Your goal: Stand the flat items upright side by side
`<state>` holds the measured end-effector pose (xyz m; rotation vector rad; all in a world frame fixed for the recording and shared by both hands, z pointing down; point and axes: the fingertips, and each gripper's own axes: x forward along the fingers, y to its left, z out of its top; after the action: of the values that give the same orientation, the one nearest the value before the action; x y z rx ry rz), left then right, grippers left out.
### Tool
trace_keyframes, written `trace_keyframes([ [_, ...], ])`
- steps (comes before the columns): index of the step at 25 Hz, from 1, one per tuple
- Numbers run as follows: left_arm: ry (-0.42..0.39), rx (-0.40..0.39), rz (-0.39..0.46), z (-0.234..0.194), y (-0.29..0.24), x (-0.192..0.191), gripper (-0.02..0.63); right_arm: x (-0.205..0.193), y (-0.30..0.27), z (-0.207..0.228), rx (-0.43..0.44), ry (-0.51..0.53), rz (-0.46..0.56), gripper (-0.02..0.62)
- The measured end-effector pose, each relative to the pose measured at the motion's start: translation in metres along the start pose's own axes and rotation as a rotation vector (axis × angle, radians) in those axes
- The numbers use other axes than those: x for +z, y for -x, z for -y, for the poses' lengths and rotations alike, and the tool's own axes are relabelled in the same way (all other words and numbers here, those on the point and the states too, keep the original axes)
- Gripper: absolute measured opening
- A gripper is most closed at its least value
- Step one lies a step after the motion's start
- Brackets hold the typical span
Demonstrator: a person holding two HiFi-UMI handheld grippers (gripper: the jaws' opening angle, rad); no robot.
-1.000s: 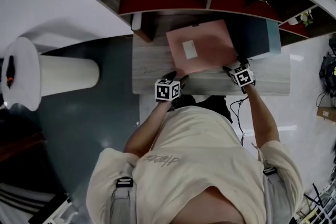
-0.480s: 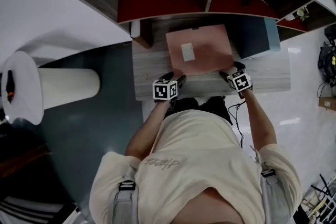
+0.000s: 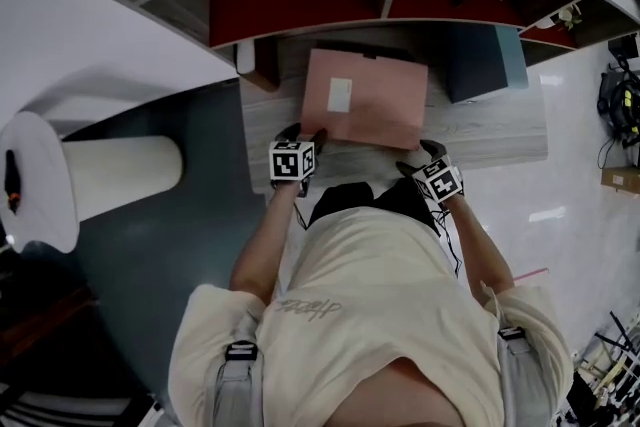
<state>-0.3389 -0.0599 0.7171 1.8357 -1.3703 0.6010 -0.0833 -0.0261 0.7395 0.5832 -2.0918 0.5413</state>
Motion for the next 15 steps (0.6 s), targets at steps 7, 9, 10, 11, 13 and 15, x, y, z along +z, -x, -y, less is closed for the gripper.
trace_keyframes([
  [7,-0.017,-0.005,0.018,-0.019,-0.008,0.019,0.327,-0.006,0.006,-0.042,0.063,-0.003,0.001,0.357],
  [9,-0.021,-0.007,0.025,-0.022,-0.01,0.024,0.328,-0.006,0.007,-0.049,0.077,-0.003,0.002,0.357],
  [10,-0.021,-0.006,0.03,-0.024,-0.012,0.027,0.328,-0.005,0.006,-0.052,0.085,-0.006,0.002,0.356],
  [11,-0.022,-0.004,0.034,-0.026,-0.013,0.03,0.33,-0.005,0.006,-0.055,0.094,-0.007,0.001,0.356],
  [13,-0.026,0.001,0.044,-0.03,-0.016,0.037,0.334,-0.004,0.004,-0.064,0.111,-0.003,-0.003,0.357],
  [15,-0.024,0.004,0.057,-0.035,-0.019,0.044,0.336,-0.002,0.001,-0.071,0.131,0.0,-0.001,0.356],
])
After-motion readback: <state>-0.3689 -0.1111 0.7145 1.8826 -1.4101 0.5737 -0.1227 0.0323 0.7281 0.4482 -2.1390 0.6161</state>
